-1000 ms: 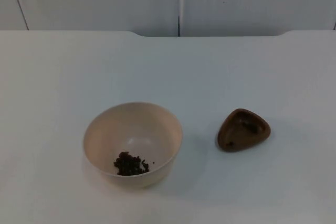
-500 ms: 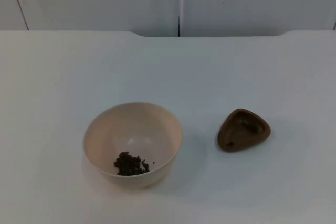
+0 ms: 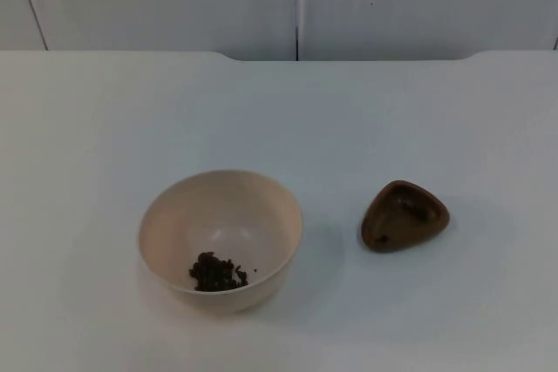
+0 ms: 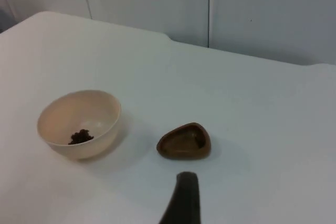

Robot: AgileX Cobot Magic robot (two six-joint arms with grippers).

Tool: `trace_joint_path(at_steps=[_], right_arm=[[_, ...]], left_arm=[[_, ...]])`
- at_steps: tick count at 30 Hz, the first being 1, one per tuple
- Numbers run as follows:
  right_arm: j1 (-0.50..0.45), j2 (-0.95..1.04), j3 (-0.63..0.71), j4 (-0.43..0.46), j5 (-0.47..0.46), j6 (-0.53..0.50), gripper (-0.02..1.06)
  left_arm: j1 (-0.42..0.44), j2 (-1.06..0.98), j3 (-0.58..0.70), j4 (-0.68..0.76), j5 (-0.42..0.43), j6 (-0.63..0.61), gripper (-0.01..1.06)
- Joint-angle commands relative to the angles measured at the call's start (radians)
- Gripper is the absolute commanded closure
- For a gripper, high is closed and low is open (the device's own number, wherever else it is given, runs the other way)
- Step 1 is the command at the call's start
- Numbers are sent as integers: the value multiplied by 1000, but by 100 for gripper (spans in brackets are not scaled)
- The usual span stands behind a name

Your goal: Pick up the bowl with the left hand and pour the coffee beans from the cup into the bowl with the right hand.

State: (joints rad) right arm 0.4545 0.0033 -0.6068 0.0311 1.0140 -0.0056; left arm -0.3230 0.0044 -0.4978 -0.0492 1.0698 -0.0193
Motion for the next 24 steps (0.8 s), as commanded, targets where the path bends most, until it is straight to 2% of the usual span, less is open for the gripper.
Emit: trace_joint_path(at_steps=[1, 11, 14, 24], right_arm=[[-4, -3, 1, 3, 2, -21, 35], [-4, -3, 23, -11, 39, -36, 35], [-4, -3, 74, 19, 37, -36, 35], [-4, -3, 90, 25, 65, -74, 35]], left_arm=[[-1, -4, 4, 8, 3, -8, 31], [-1, -4, 4, 8, 3, -8, 31], [-1, -4, 4, 6, 3, -4, 31], [-1, -4, 4, 6, 3, -4, 31]])
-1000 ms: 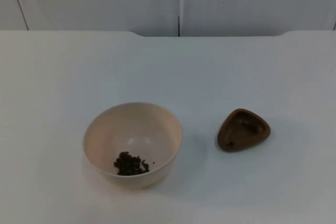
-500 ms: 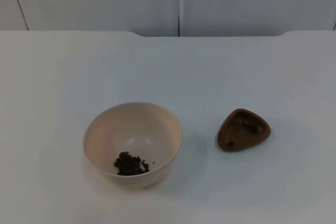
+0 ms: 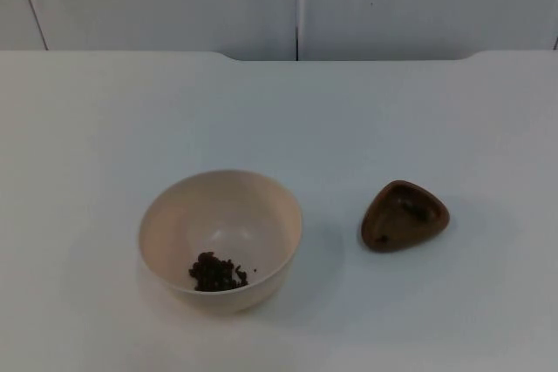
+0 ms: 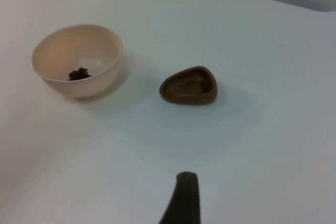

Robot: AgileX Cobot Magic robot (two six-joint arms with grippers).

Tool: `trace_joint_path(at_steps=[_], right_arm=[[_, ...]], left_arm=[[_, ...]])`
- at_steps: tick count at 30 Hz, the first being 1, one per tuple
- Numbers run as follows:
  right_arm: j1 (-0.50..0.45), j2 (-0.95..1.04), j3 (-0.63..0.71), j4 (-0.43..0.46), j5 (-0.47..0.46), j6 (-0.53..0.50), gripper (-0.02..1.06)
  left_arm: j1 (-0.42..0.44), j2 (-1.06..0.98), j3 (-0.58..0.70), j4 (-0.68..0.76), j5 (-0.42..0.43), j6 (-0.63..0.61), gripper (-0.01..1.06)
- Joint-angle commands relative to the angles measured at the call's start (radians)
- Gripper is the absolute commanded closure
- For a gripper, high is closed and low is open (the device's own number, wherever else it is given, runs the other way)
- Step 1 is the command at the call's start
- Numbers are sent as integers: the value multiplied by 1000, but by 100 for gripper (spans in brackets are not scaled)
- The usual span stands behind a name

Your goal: Pick up the bowl with the left hand and pour the coffee beans from the cup into the bowl with the right hand.

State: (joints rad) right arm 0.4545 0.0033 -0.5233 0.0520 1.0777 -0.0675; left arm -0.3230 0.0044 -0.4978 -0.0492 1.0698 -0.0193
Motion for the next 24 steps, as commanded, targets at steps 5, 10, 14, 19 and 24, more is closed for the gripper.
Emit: trace_joint_path(at_steps=[5, 10, 14, 19, 24], right_arm=[[-4, -3, 7, 4, 1, -8, 35], [-4, -3, 7, 6, 1, -8, 35], [-4, -3, 7, 6, 1, -5, 35], [-4, -3, 7, 4, 1, -1, 32], [-4, -3, 7, 4, 1, -1, 2]], left_arm=[[-1, -4, 4, 6, 3, -4, 31], [-1, -4, 4, 6, 3, -4, 31], [-1, -4, 4, 6, 3, -4, 31], [-1, -4, 4, 6, 3, -4, 31], [-1, -4, 4, 6, 3, -4, 11]])
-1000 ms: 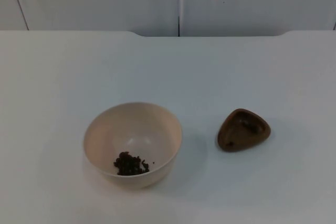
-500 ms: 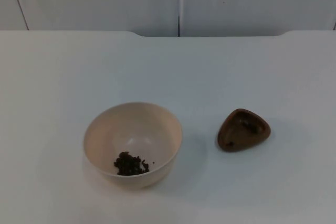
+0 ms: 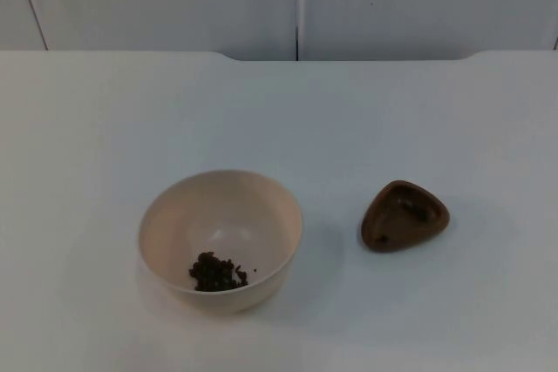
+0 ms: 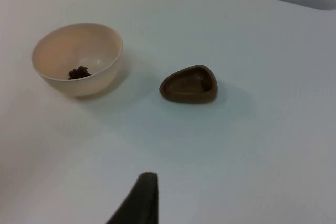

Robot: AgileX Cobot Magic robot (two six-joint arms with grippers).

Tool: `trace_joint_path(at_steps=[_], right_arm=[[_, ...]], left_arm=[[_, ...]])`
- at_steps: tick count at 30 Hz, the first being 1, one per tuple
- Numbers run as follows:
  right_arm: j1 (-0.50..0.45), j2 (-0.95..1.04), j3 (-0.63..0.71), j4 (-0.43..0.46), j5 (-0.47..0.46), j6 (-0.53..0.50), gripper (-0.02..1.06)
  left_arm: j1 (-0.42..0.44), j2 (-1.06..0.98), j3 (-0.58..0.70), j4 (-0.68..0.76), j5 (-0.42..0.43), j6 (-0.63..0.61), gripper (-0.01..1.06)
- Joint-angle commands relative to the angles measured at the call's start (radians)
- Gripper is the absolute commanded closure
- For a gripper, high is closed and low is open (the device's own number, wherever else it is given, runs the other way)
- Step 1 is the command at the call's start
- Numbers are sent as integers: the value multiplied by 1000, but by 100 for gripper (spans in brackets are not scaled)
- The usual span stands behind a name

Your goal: Pick up the bowl with the left hand and pour the coffee beans from the cup into the bowl with the right hand.

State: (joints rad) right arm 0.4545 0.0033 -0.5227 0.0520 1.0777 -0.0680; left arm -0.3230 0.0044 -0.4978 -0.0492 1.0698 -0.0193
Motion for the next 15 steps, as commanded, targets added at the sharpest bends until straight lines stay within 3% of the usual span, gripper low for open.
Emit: trace_joint_path(at_steps=[1, 2, 15], right_arm=[[-4, -3, 6, 4, 1, 0, -1], [-4, -3, 6, 4, 1, 0, -1], [-4, -3, 6, 4, 1, 0, -1]], left_arm=[[-1, -4, 4, 6, 3, -4, 5], [-1, -4, 4, 6, 3, -4, 0], [-1, -4, 4, -8, 3, -15, 0]])
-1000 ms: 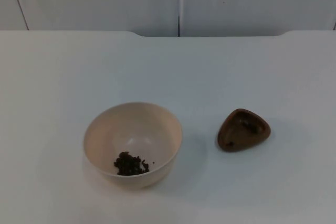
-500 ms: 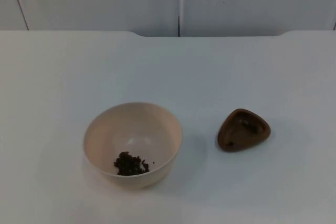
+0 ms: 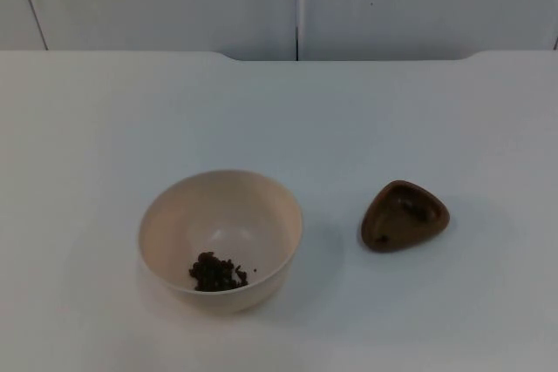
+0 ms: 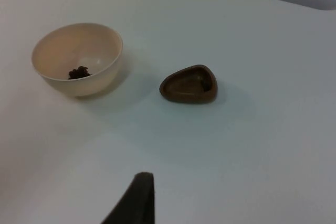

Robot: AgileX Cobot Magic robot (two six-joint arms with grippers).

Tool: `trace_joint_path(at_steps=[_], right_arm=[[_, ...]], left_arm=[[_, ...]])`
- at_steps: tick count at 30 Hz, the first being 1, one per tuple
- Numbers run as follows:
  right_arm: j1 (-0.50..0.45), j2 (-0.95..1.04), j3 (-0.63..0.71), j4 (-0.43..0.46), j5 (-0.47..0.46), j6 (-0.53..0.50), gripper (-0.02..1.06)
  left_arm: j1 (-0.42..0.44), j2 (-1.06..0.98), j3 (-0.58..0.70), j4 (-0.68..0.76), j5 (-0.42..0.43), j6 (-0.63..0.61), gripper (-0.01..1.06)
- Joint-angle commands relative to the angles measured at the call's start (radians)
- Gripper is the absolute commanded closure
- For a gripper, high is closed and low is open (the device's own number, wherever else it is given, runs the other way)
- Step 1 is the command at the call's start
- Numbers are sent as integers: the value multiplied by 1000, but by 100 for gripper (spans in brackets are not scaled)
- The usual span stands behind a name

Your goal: Pick up the bowl with the left hand and pour the coffee beans from the cup into the bowl with the right hand.

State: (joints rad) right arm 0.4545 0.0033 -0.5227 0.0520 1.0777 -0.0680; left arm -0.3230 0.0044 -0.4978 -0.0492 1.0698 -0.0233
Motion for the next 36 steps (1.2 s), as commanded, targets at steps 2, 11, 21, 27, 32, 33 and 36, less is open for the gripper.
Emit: trace_joint_path(at_steps=[2, 11, 21, 27, 32, 33, 36], right_arm=[[-4, -3, 6, 4, 1, 0, -1], [-4, -3, 6, 4, 1, 0, -1], [-4, -3, 6, 4, 1, 0, -1], [-6, -3, 6, 6, 1, 0, -1], [-6, -3, 6, 6, 1, 0, -1], [-8, -3, 6, 6, 1, 0, -1], [-34, -3, 6, 6, 1, 0, -1]], left_arm=[[-1, -4, 4, -8, 3, -9, 0], [-1, -4, 4, -8, 3, -9, 0], [-1, -4, 4, -8, 3, -9, 0], [-1, -4, 4, -8, 3, -9, 0], [-1, -4, 4, -8, 3, -9, 0], [-1, -4, 4, -8, 3, -9, 0], [-1, -4, 4, -8, 3, -9, 0]])
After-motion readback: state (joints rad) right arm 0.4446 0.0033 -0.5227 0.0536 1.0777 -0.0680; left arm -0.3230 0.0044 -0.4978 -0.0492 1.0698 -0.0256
